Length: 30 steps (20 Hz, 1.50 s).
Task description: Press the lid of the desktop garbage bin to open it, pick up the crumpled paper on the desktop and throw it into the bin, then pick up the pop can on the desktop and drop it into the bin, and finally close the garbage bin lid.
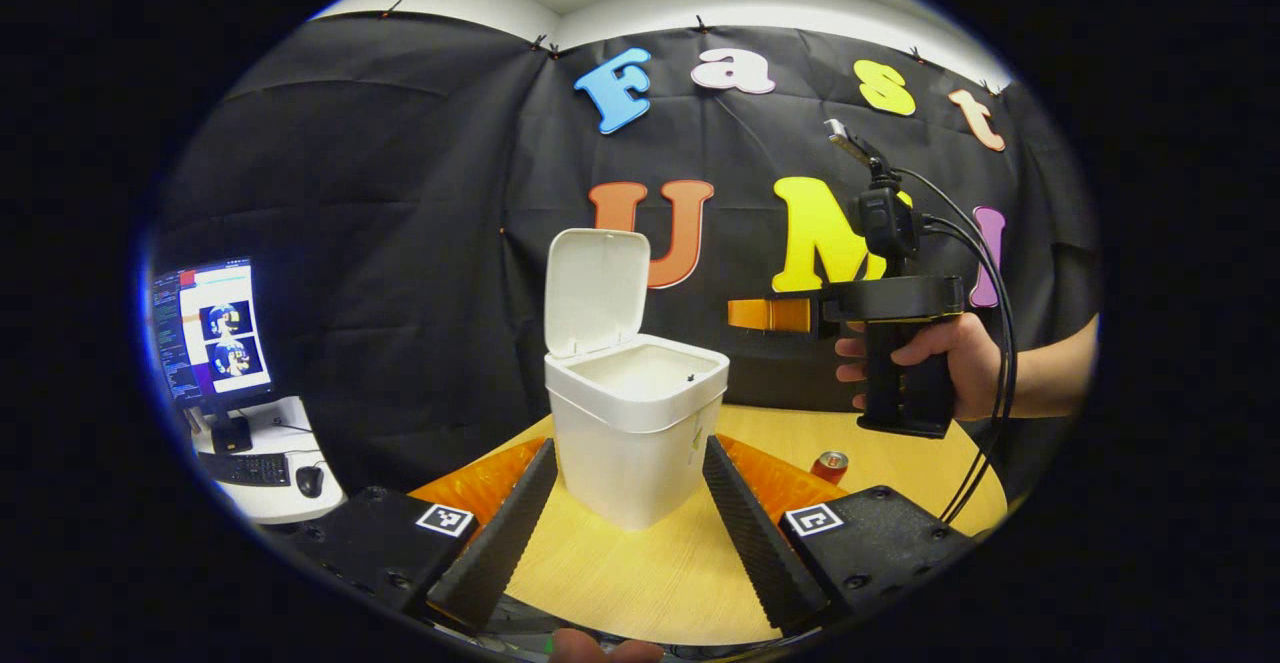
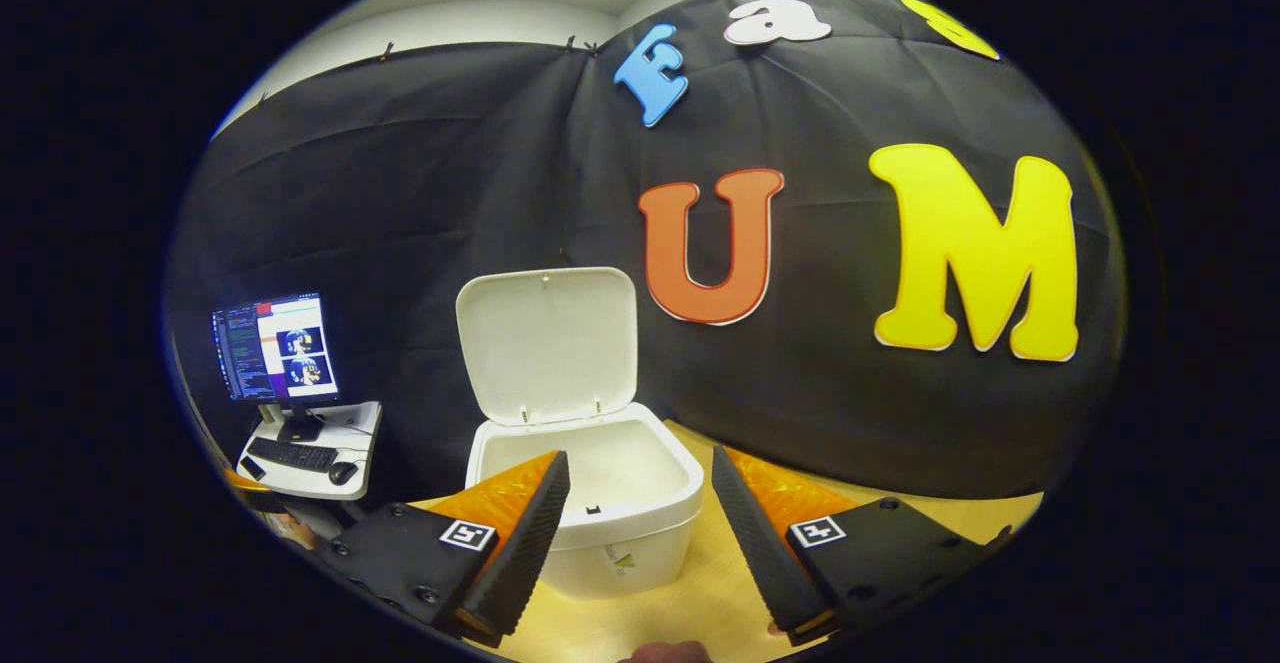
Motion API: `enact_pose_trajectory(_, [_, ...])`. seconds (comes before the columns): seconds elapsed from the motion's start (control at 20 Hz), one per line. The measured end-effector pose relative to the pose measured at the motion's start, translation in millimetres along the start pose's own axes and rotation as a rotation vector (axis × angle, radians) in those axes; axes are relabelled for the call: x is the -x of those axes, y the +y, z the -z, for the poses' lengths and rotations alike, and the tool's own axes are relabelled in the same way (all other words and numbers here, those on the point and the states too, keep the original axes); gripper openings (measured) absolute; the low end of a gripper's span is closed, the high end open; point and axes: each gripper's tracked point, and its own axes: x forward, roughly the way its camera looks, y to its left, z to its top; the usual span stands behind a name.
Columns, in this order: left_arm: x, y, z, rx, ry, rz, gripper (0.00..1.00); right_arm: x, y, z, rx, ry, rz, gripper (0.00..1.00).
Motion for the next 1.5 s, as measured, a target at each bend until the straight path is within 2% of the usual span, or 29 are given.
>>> enact_pose_trajectory(0.15, [-17.7, -37.6, -11.7, -0.026, -0.046, 0.100, 0.97, 44.5, -32.8, -0.5, -0.028, -0.019, 0.079, 0.91])
enact_pose_trajectory(0.4, [-38.2, -98.0, -1.3, -0.062, -0.050, 0.262, 0.97, 114.5, -99.2, 9.0, -0.013, -0.051, 0.231, 0.91])
enact_pose_trajectory(0.65, [-42.1, -148.9, 9.1, -0.104, -0.053, 0.347, 0.97, 180.1, -149.2, 37.0, -0.029, -0.040, 0.377, 0.91])
enact_pose_trajectory(0.8, [-42.5, -180.0, 21.2, -0.126, -0.044, 0.420, 0.97, 204.5, -164.6, 58.6, -0.054, -0.026, 0.449, 0.91])
enact_pose_trajectory(1.05, [-56.5, -212.7, 63.2, -0.157, 0.011, 0.492, 0.97, 250.7, -177.6, 92.2, -0.069, 0.031, 0.531, 0.92])
enact_pose_trajectory(1.35, [-90.4, -238.1, 109.0, -0.174, 0.062, 0.520, 0.98, 291.3, -190.6, 138.2, -0.036, 0.115, 0.598, 0.92])
enact_pose_trajectory(1.5, [-110.7, -239.0, 136.2, -0.194, 0.107, 0.498, 0.98, 305.8, -193.9, 161.2, -0.071, 0.157, 0.630, 0.92])
